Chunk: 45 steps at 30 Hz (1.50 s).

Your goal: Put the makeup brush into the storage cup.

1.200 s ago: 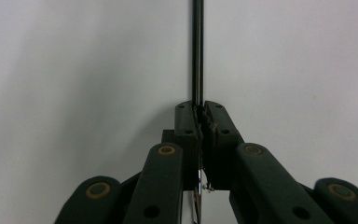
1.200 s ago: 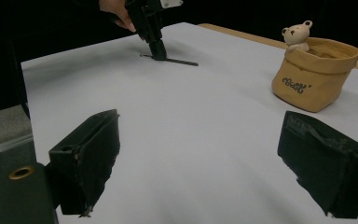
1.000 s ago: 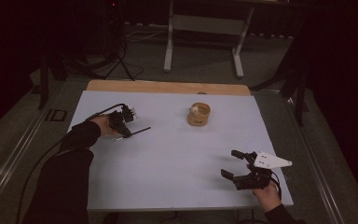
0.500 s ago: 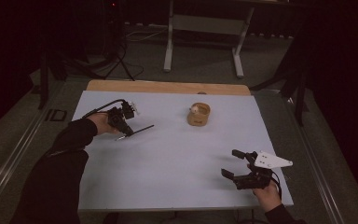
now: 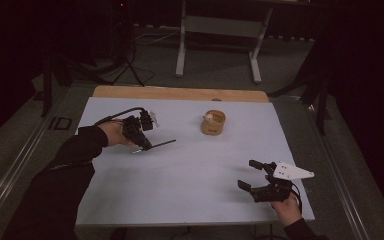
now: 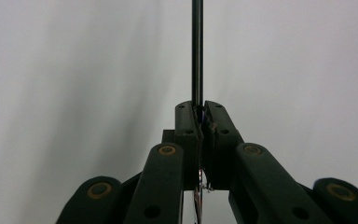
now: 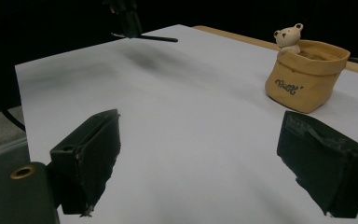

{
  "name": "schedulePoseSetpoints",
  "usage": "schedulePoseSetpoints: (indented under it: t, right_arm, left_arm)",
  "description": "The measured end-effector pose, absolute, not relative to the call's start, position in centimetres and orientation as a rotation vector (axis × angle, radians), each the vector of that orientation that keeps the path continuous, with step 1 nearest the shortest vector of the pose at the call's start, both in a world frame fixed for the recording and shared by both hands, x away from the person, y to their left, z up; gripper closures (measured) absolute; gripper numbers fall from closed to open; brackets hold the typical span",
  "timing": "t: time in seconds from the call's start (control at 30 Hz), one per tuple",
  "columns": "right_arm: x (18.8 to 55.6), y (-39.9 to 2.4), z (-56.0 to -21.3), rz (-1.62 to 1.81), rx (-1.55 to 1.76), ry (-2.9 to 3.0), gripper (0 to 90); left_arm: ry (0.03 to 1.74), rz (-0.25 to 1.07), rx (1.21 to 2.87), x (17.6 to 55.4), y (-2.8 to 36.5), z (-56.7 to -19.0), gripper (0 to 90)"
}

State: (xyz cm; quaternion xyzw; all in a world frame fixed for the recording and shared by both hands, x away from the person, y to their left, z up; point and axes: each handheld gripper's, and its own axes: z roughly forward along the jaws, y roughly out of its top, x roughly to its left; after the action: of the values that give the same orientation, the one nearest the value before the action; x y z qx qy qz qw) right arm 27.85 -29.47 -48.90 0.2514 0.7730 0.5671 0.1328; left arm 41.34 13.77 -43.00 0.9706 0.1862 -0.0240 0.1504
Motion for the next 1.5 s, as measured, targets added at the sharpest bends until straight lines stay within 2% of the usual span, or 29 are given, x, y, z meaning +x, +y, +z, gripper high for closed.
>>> schedulePoseSetpoints:
  t: [0.53,1.0,1.43,1.5]
  right_arm:
    - [27.9,-29.6,-48.8,1.635,0.744,2.237,13.1]
    - [27.6,-29.2,-48.3,1.575,0.726,2.236,14.0]
    - [27.5,-28.4,-47.1,1.517,0.731,2.243,12.6]
    - [27.5,-27.7,-46.6,1.419,0.69,2.216,12.5]
  left_arm:
    - [0.392,-0.144,2.793,40.4,9.2,-42.2,85.3]
    - [0.253,-0.142,2.792,39.4,5.6,-41.8,85.3]
    - [0.21,-0.197,2.816,39.5,3.0,-42.4,85.3]
    - [0.194,-0.209,2.82,39.6,2.3,-42.5,85.3]
